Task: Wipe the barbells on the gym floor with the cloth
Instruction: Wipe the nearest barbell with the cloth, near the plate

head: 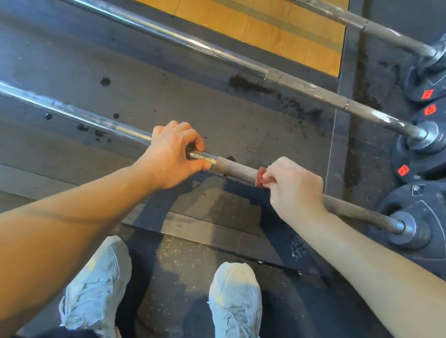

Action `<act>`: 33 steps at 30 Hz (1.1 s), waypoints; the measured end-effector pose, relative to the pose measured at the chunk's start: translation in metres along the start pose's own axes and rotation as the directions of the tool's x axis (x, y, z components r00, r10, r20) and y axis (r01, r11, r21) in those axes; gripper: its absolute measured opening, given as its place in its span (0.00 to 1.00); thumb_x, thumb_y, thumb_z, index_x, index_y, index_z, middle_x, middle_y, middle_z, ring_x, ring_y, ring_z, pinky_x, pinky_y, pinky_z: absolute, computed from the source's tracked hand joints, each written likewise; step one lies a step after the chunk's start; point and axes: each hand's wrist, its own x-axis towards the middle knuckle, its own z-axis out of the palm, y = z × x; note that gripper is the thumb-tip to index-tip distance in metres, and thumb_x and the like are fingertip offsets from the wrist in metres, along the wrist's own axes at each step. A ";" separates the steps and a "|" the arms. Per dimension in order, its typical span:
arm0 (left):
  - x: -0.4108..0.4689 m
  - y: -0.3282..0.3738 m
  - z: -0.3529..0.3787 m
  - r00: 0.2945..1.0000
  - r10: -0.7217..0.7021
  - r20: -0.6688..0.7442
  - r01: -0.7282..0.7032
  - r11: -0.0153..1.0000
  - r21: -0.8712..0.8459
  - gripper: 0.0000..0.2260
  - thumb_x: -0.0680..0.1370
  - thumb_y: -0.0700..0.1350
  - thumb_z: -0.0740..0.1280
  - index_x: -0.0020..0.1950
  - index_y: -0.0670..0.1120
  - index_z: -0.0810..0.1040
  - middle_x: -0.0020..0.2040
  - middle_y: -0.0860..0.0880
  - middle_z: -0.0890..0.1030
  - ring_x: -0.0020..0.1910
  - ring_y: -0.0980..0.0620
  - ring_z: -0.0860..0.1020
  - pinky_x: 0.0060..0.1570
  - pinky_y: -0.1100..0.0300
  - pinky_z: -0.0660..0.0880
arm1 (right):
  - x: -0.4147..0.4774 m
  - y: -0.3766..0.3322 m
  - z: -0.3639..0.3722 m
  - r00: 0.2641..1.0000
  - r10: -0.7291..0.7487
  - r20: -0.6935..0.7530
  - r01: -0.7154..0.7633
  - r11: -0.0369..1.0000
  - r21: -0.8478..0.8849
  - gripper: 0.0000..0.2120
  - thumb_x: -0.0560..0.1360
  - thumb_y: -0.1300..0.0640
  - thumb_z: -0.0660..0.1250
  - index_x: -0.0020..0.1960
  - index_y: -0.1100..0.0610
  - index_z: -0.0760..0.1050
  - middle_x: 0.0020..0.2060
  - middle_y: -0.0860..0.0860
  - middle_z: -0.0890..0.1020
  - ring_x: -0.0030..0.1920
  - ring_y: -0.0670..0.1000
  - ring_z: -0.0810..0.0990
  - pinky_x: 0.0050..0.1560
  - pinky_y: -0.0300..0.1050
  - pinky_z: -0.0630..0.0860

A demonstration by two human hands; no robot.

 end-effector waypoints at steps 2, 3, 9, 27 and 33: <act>0.000 -0.002 -0.001 1.000 -0.001 -0.002 0.001 1.000 0.001 0.11 0.75 0.55 0.75 0.53 0.53 0.79 0.53 0.54 0.76 0.55 0.51 0.70 0.64 0.49 0.64 | 0.010 -0.030 0.010 0.996 -0.072 -0.045 0.075 0.995 0.066 0.03 0.77 0.59 0.73 0.46 0.51 0.81 0.48 0.47 0.78 0.43 0.52 0.79 0.40 0.45 0.73; 0.000 -0.003 -0.001 1.000 0.004 -0.008 -0.004 1.000 0.001 0.11 0.75 0.54 0.75 0.53 0.53 0.79 0.53 0.54 0.76 0.55 0.51 0.71 0.64 0.48 0.64 | 0.015 -0.046 0.014 0.992 -0.110 -0.058 0.116 0.988 0.102 0.03 0.76 0.59 0.74 0.46 0.53 0.81 0.47 0.48 0.77 0.40 0.52 0.78 0.38 0.44 0.71; 0.001 -0.002 0.000 1.000 0.008 0.015 -0.008 1.000 -0.022 0.10 0.75 0.55 0.75 0.51 0.56 0.76 0.52 0.56 0.75 0.54 0.52 0.70 0.63 0.50 0.64 | 0.006 -0.024 0.021 0.958 -0.262 -0.117 0.270 0.962 0.051 0.05 0.75 0.61 0.75 0.47 0.56 0.79 0.47 0.50 0.75 0.37 0.50 0.73 0.33 0.43 0.70; 0.002 0.003 0.000 1.000 0.002 0.001 -0.002 1.000 -0.014 0.11 0.75 0.56 0.74 0.50 0.56 0.76 0.50 0.55 0.75 0.52 0.51 0.71 0.60 0.51 0.65 | -0.008 0.001 0.022 0.988 -0.103 -0.117 0.122 0.979 0.165 0.02 0.78 0.56 0.72 0.47 0.51 0.82 0.49 0.45 0.74 0.42 0.47 0.75 0.40 0.44 0.75; 0.002 0.003 0.000 1.000 -0.005 -0.005 0.005 1.000 0.000 0.11 0.74 0.56 0.75 0.49 0.54 0.77 0.49 0.54 0.76 0.52 0.50 0.72 0.60 0.47 0.66 | 0.013 -0.035 0.017 0.990 -0.101 -0.103 0.125 0.956 0.264 0.04 0.78 0.56 0.71 0.45 0.49 0.80 0.48 0.44 0.76 0.43 0.48 0.76 0.41 0.43 0.66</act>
